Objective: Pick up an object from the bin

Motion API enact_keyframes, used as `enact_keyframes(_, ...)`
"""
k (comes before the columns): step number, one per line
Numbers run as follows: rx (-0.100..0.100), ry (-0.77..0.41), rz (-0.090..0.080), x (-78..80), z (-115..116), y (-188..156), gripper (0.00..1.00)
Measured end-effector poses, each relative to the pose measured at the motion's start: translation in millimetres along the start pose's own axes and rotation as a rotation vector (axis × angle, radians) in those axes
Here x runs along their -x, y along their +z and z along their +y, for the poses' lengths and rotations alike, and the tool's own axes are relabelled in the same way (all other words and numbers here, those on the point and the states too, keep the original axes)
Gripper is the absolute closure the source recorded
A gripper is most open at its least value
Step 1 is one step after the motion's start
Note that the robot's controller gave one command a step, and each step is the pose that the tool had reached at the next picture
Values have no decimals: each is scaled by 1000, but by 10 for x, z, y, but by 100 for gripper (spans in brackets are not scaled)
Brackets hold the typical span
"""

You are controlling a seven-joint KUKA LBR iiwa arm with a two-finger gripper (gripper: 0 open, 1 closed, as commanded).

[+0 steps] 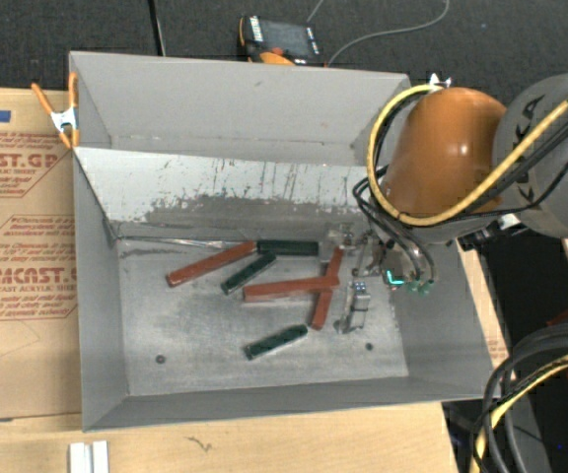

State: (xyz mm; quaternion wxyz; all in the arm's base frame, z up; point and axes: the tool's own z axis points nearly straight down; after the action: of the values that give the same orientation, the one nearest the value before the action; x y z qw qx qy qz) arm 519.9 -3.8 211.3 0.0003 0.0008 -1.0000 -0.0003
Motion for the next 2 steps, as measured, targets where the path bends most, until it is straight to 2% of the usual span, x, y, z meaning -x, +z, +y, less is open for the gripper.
enact_keyframes(1,2,247,-11,250,57,1398,0)
enact_keyframes(2,3,245,0,250,66,1340,100)
